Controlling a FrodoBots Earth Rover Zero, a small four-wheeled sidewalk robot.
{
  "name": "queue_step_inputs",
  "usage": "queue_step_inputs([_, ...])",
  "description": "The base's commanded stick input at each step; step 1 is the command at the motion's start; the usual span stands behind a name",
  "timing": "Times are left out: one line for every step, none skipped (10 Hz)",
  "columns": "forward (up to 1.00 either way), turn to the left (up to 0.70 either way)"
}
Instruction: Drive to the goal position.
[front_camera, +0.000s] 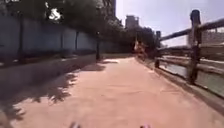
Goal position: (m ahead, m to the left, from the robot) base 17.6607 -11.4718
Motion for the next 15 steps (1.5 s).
queue_step_inputs([0.7,0.0])
queue_step_inputs([0.7,0.0])
queue_step_inputs([0.7,0.0])
queue_step_inputs([0.7,0.0])
queue_step_inputs([0.7,0.0])
queue_step_inputs([0.7,0.0])
queue_step_inputs([0.7,-0.17])
queue_step_inputs([0.7,-0.35])
queue_step_inputs([0.7,-0.35])
queue_step_inputs([0.7,-0.35])
queue_step_inputs([0.7,-0.35])
queue_step_inputs([0.7,-0.22])
queue_step_inputs([0.7,0.0])
queue_step_inputs([0.7,0.0])
queue_step_inputs([0.7,0.0])
